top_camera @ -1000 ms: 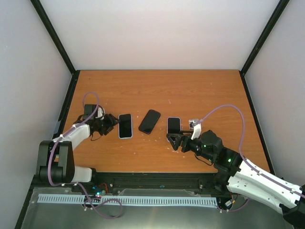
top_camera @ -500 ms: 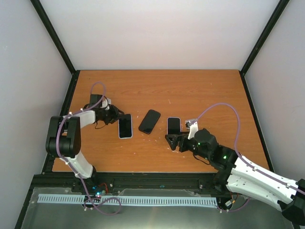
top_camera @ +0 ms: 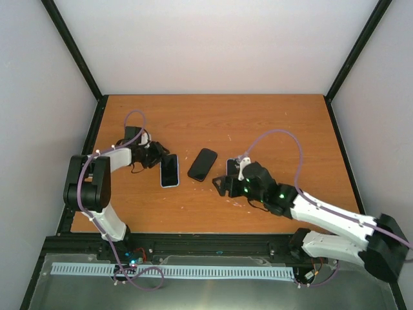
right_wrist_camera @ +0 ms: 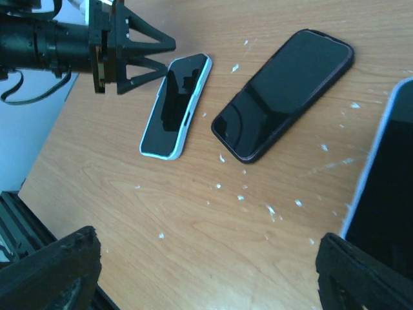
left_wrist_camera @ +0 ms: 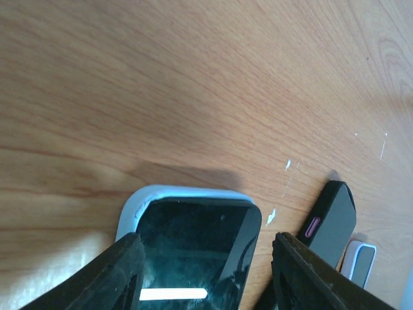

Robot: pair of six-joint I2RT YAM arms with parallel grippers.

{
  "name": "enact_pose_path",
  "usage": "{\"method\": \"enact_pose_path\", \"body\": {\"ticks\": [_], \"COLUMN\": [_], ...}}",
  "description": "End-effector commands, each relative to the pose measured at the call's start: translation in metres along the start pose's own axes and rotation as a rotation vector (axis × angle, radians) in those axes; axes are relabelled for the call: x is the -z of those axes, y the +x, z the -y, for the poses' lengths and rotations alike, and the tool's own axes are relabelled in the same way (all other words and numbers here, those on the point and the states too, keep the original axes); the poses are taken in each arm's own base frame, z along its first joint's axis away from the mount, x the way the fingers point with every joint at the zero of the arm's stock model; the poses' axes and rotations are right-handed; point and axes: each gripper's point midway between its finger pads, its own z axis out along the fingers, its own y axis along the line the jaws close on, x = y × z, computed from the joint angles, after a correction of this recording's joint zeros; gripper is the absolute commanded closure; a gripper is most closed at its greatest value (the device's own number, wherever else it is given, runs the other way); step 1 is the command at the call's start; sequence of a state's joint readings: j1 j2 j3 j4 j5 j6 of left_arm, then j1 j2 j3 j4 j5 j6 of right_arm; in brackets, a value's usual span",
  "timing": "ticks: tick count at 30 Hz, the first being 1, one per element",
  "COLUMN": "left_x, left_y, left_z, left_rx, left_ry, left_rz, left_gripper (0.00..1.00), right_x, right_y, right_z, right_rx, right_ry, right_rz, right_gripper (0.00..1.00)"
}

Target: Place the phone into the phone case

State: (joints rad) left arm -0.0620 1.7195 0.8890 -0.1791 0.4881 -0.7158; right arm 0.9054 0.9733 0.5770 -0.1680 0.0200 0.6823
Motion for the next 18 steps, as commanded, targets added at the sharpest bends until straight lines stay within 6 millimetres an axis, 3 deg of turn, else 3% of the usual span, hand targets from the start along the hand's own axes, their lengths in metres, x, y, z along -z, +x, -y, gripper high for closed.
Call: {"method": "enact_pose_path", "body": {"ticks": [1,9,14,18], "left_x": [0.005,0.012,0.022,0.024], "left_y": [0.009,0.02,0.013,0.015], "left_z": [-0.031,-0.036,-0.015,-0.011], "left_rx": [0.036,0.066,0.031,0.028], "left_ry": [-0.114,-0.04,0.044,0.063], "left_rz": [0.019,0.001,0.02,0.014], "left_gripper": [0.44,0.46,0.47,0.47], "right_x": [-0.033,-0.133,-0.193,-0.226], "right_y": [-0.032,-0.044,-0.044,-0.044], "right_z": [-0.027,-0.046,-0.038,-0.029], "right_rx": [-0.042,-0.046,-0.055,-0.046], "right_ry": [-0.094,-0.127,-0.101,-0.087], "right_rz": [-0.007,-0.136,-0.187,-0.205], "right_gripper": [0.16,0.37,0.43,0.45]}}
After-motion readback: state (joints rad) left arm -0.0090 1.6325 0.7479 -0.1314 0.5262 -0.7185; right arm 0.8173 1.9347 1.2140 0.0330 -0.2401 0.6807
